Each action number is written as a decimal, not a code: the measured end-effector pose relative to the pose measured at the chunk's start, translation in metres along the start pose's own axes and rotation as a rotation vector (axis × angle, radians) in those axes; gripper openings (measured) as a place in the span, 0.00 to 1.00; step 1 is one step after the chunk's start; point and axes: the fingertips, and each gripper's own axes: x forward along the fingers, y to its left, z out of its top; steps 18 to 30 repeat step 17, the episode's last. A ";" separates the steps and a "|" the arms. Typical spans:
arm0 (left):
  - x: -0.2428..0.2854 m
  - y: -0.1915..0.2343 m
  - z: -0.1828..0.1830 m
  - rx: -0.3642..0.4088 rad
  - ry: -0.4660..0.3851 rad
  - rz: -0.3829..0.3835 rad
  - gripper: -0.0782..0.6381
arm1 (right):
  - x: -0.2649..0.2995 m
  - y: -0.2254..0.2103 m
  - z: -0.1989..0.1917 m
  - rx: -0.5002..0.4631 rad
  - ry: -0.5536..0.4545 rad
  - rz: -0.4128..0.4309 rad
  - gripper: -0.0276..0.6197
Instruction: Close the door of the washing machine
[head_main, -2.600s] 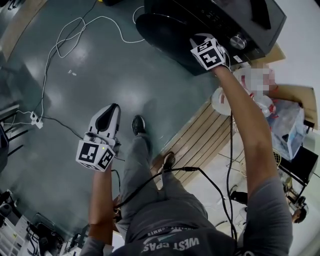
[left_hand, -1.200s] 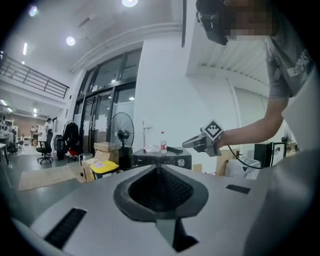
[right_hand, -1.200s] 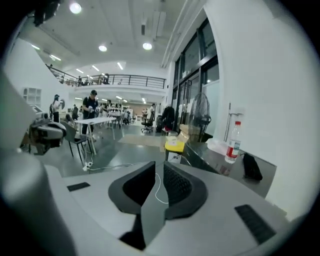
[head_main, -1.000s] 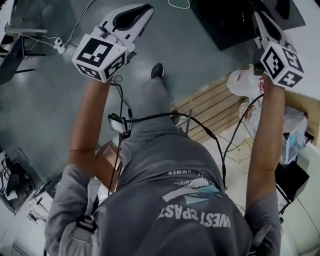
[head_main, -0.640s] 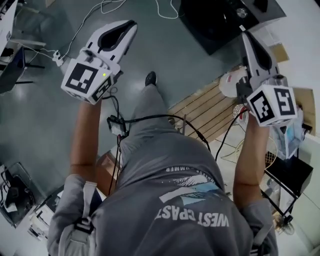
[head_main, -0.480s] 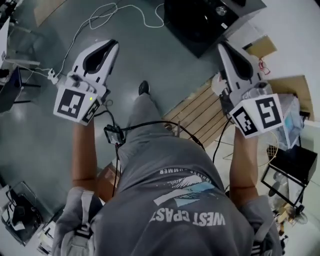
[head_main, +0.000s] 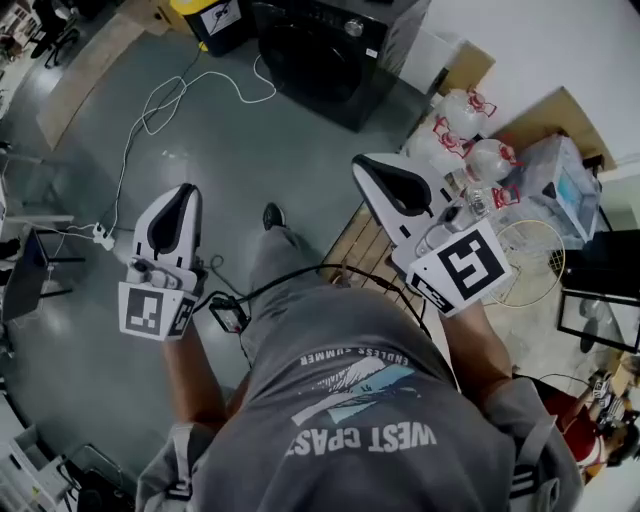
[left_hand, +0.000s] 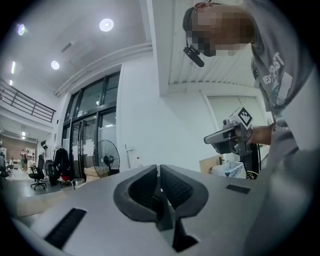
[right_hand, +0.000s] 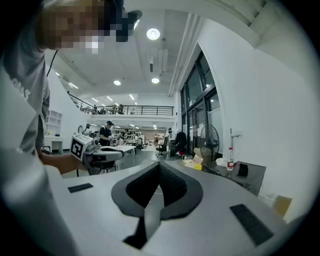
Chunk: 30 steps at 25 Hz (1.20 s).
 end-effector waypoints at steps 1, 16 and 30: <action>-0.001 -0.004 -0.001 -0.007 0.003 0.001 0.16 | -0.004 0.000 -0.002 0.004 0.002 0.000 0.09; 0.008 -0.022 -0.003 -0.006 0.017 -0.032 0.16 | -0.012 -0.008 -0.018 0.032 0.014 -0.007 0.09; 0.010 -0.023 -0.004 -0.008 0.020 -0.032 0.16 | -0.012 -0.010 -0.020 0.034 0.016 -0.007 0.09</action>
